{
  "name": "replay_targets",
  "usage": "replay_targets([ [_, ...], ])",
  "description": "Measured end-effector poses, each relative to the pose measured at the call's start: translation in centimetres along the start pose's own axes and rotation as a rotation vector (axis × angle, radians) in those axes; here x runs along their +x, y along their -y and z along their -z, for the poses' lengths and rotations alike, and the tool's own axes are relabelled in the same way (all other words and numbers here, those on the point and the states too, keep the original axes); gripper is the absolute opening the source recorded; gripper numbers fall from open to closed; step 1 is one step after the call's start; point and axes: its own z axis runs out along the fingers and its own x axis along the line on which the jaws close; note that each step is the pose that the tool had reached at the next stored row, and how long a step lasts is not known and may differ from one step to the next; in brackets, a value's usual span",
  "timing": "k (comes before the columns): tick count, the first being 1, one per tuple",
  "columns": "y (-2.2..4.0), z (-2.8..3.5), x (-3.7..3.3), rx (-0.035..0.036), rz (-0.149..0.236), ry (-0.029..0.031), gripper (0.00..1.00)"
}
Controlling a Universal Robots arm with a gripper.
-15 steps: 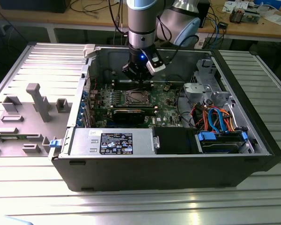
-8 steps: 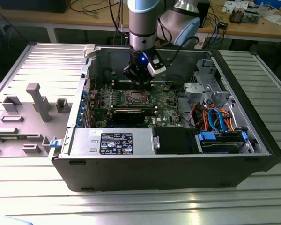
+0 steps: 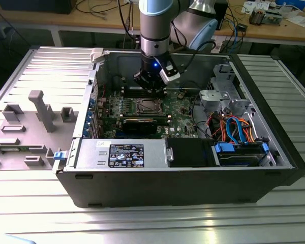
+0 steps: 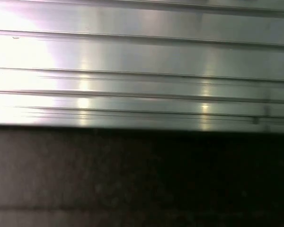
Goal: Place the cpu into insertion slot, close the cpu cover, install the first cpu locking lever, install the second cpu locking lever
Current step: 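Install the first cpu locking lever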
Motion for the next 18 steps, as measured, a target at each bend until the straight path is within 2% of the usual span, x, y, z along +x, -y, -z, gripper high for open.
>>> replay_targets([
  [4, -0.02, 0.08, -0.01, 0.0002, 0.000, 0.0000, 0.11],
  [10, -0.11, 0.07, -0.10, 0.0063, 0.000, -0.0002, 0.11],
  [15, -0.20, 0.06, -0.17, 0.0074, 0.000, -0.0001, 0.11],
  [17, -0.21, 0.03, -0.18, 0.0102, 0.001, -0.0003, 0.11],
  [18, -0.20, -0.01, -0.18, 0.0140, 0.001, -0.0006, 0.11],
])
